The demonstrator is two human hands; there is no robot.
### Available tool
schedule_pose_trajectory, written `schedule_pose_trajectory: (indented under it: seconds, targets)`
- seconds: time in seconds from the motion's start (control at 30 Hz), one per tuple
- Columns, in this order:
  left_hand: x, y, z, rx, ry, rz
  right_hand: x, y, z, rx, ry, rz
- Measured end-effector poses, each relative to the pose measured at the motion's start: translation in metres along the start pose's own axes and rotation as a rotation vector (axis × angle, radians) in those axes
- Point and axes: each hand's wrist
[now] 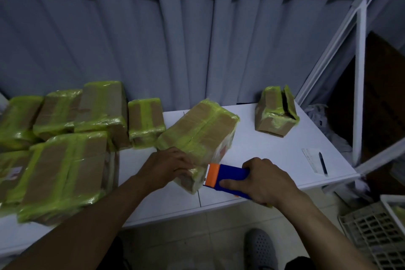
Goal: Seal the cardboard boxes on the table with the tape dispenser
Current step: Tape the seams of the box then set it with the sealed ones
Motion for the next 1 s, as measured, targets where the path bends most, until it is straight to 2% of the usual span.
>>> schedule_pose_trajectory:
  seconds: [0.1,0.2,0.3,0.47,0.67,1.0]
  targets:
    - [0.006,-0.003,0.007,0.013,0.008,0.006,-0.003,0.000,-0.004,-0.012,0.018,0.009]
    - [0.006,-0.004,0.005,-0.046,0.018,0.015,-0.009,0.004,-0.004,-0.007,-0.053,-0.014]
    - [-0.002,-0.004,-0.003,-0.099,0.174,0.080,-0.009,0.006,-0.004,-0.024,-0.039,-0.007]
    - [0.001,-0.006,-0.010,-0.023,0.092,0.070,-0.011,0.006,-0.002,-0.025,-0.034,-0.010]
    - [-0.005,0.001,-0.008,0.048,0.080,0.009,-0.004,0.000,-0.008,-0.019,0.087,0.022]
    - [0.000,0.000,-0.005,0.116,0.068,0.059,0.008,-0.010,-0.034,-0.053,0.080,0.031]
Point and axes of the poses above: each hand's wrist, its own y-axis towards the middle knuckle, its own x-axis out of the back of the hand, z = x × y, and after that the axes turned 2 degrees about z, right-handed
